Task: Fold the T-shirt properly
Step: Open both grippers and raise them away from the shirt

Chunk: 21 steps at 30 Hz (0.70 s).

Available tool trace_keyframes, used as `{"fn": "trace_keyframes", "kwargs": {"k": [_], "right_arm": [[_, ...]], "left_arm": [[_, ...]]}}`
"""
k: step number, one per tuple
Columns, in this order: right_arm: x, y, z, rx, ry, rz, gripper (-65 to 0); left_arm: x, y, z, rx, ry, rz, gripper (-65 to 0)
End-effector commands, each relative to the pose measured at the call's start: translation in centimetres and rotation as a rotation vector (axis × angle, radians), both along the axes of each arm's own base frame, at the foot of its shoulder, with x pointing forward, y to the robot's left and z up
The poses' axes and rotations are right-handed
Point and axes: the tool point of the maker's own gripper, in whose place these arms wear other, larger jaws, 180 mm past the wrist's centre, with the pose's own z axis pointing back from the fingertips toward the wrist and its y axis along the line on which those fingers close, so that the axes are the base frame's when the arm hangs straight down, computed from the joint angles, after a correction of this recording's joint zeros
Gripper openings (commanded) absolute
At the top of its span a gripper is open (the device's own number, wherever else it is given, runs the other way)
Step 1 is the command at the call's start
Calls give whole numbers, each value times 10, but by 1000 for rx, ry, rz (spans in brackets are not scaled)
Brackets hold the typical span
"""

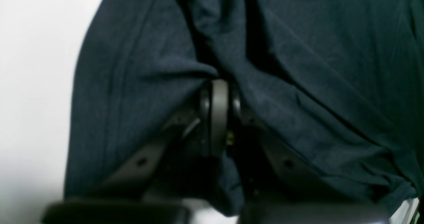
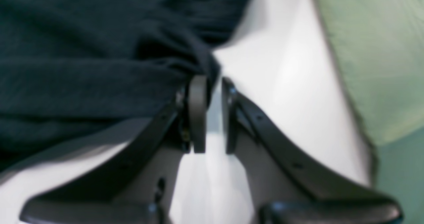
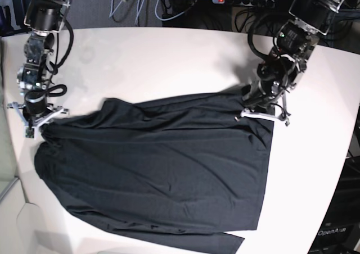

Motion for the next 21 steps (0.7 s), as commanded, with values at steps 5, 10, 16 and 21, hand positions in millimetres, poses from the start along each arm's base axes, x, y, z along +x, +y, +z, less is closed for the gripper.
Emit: {"fn": "trace_keyframes", "kwargs": {"k": [5,10,16,21], "right_arm": [[8,-10,34,-44,-92,-5,-563],[5,-4,49,-67,-125,13,-626],[-4,1,36,-53,-97,13,-624],[-21,13,15,-21,-54,12,-624]], "left_arm": [[-21,15,-17,30,106,26,-650],[-30,34,-20,77,125,16,-650],[-32,51,-18,123,132,6,-650],[-32,65,-15,153,132,8,-650]]}}
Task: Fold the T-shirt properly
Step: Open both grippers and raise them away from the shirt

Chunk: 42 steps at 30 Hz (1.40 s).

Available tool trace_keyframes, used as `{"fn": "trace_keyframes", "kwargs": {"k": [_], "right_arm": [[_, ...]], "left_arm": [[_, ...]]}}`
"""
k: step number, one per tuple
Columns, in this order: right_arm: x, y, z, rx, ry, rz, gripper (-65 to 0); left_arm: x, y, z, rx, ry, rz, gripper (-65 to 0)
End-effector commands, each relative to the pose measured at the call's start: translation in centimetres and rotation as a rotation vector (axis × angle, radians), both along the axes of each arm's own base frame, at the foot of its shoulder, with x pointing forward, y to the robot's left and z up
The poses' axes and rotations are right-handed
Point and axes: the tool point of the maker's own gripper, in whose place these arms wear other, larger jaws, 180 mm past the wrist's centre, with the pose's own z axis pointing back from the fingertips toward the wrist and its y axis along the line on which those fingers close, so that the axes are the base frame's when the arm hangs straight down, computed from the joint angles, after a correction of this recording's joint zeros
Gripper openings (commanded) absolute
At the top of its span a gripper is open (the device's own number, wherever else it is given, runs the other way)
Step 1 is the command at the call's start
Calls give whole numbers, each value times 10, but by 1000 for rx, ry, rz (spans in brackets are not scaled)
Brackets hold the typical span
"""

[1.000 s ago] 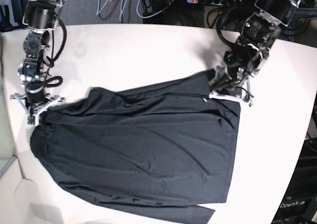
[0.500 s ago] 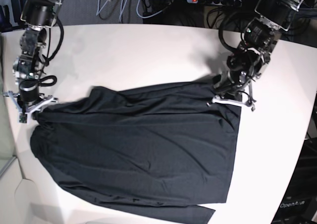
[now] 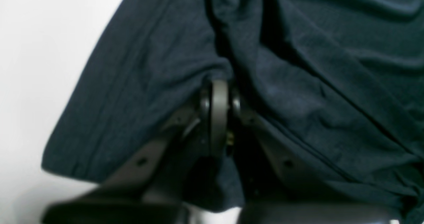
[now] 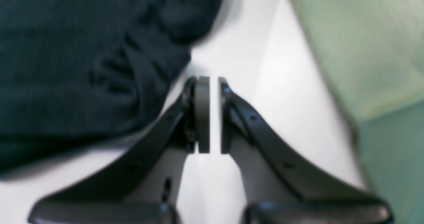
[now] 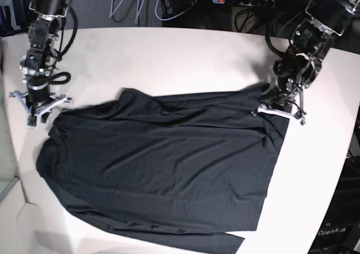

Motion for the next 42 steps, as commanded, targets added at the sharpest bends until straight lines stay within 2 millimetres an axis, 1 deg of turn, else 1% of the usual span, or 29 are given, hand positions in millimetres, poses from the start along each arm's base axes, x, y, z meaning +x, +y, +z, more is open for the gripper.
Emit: {"fn": "trace_keyframes", "kwargs": {"k": [1,3,4,7,11,15,16,18,21,22,27,29,31,34,37,39,42], "right_arm": [[6,-6,15,-24,-48,3,-624],[-3,-5,7,-21,-28,3,-624],[-6,0,3,-8,-22,2,-624],[-9,4,-2,3,-14,1,-624],[-21,5,-10,6,12,1,-625],[-24,11,-13,16,14,1,-627],[-23,12,-10,14,7,3,-627],[-23,13,-8,12,2,4,-627],[-27,13,-7,7,5,7,-627],[-26,13,-5,3,-2,9,-627],[-31,13,-8,4,9,9,-628],[-31,13,-8,4,9,9,-628],[-32,13,-8,4,10,9,-628],[-35,13,-10,4,16,9,-628],[-35,13,-10,5,16,9,-628],[-35,13,-10,5,16,9,-628],[-35,13,-10,5,16,9,-628]], "left_arm": [[-23,14,-17,11,120,37,-650],[-26,18,-17,14,136,33,-650],[-26,17,-18,10,142,32,-650],[-26,16,-17,-2,153,32,-650],[-18,13,-11,-5,132,22,-650],[-5,-2,7,-32,74,-9,-650],[3,-5,15,-38,50,-16,-650],[11,-10,25,-46,20,-28,-650],[16,-20,37,-61,-14,-50,-650],[18,-19,42,-55,-25,-58,-650],[19,-20,54,-51,-52,-81,-650],[18,-14,62,-29,-63,-91,-650],[11,-11,60,-18,-53,-98,-650],[6,-5,57,-3,-37,-99,-650],[1,-3,53,1,-23,-99,-650],[-2,-1,51,20,-20,-104,-650],[-1,1,52,55,-31,-115,-650]]}}
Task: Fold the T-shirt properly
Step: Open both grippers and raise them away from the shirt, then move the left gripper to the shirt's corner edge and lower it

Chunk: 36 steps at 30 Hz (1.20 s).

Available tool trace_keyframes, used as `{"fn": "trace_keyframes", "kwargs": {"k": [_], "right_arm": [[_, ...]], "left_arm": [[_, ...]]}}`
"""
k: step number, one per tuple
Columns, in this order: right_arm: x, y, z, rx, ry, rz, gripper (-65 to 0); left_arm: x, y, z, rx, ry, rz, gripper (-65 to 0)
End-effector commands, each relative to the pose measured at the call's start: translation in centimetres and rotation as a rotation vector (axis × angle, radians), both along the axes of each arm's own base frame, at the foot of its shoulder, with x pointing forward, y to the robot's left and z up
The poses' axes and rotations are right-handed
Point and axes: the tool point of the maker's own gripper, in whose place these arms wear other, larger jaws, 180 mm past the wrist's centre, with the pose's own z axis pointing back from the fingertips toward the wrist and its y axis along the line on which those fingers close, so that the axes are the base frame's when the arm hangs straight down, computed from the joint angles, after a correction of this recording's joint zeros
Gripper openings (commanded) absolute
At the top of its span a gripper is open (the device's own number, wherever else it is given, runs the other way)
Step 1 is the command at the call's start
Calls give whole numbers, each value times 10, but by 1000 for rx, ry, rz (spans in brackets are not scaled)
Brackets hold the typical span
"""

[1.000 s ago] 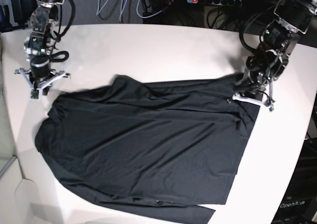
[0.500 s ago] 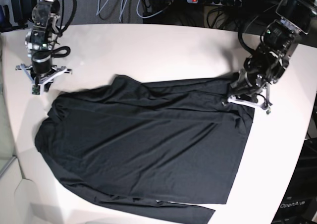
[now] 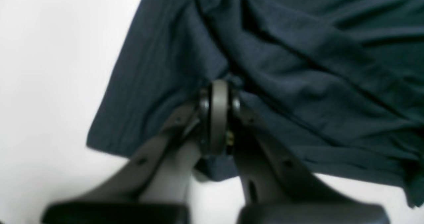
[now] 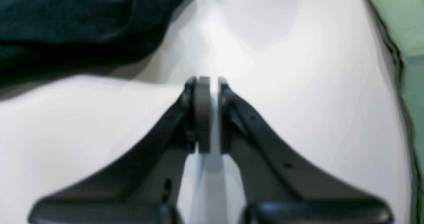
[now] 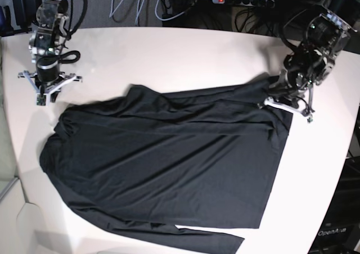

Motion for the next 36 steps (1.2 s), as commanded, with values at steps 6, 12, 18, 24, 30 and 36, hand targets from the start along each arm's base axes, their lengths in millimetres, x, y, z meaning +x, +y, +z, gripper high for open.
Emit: {"fn": "trace_keyframes", "kwargs": {"k": [6,12,18,24,30,36], "right_arm": [[8,-5,15,-23,-49,4,-628],[3,-5,21,-37,-58,12,-628],[6,-3,32,-49,-81,20,-627],[-1,-3,27,-48,-63,21,-627],[-3,-4,26,-47,-61,19,-628],[-3,-4,26,-47,-61,19,-628]], "left_arm": [[7,8,9,43,-41,-12,-650],[6,8,10,58,-48,-21,-635],[7,-2,15,43,-61,-46,-394],[2,-6,24,42,-77,-76,-441],[-26,13,10,90,-10,-80,-440],[-41,20,1,179,-1,-115,-377]]}}
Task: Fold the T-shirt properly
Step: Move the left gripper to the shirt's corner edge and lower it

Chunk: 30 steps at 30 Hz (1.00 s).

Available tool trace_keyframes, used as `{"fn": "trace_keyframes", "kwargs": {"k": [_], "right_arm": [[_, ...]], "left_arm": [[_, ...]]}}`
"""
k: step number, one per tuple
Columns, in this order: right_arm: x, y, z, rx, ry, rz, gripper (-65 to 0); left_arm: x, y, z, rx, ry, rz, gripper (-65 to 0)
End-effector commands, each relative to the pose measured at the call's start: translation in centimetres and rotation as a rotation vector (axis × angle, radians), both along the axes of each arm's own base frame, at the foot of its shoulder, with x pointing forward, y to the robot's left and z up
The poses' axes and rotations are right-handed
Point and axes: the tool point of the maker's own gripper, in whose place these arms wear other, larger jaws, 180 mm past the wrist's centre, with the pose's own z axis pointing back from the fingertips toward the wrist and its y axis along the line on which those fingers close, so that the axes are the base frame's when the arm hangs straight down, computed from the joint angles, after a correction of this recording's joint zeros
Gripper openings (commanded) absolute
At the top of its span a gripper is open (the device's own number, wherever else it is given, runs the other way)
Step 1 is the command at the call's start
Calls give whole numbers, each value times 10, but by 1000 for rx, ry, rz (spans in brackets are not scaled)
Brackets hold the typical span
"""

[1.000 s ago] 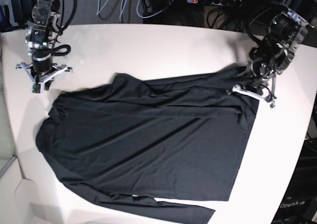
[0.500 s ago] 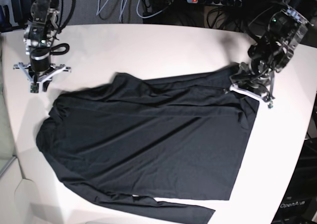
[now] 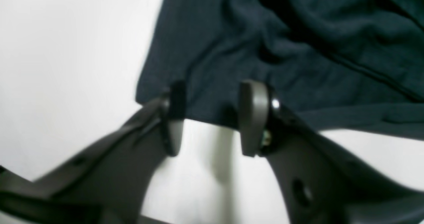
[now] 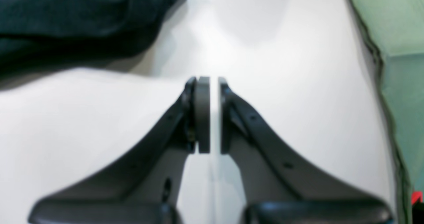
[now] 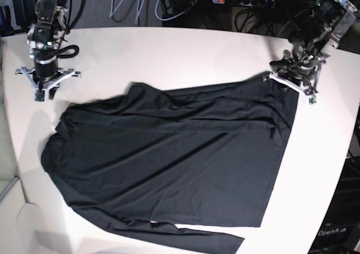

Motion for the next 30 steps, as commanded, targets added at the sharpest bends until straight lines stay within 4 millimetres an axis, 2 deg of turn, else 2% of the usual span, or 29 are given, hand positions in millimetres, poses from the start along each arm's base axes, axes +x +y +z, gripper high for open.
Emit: {"fn": "trace_keyframes", "kwargs": {"k": [1,6,8,10,18,26,30], "right_arm": [[9,-5,15,-19,-51,4,-628],[9,-5,15,-19,-51,4,-628],[9,-5,15,-19,-51,4,-628],[9,-5,15,-19,-53,4,-628],[12,-5,16,-20,-57,4,-627],[13,-4,17,-18,-60,7,-627],[13,-4,16,-17,-59,7,-626]], "left_arm": [[6,-1,9,13,-42,-15,-353],[1,-2,7,41,-44,-30,-220],[0,0,6,54,-45,-31,-197],[-2,1,6,54,-43,-29,-195],[-11,38,13,52,-69,123,-194],[-12,37,8,47,-61,138,-193],[-7,39,3,44,-56,157,-195]]}}
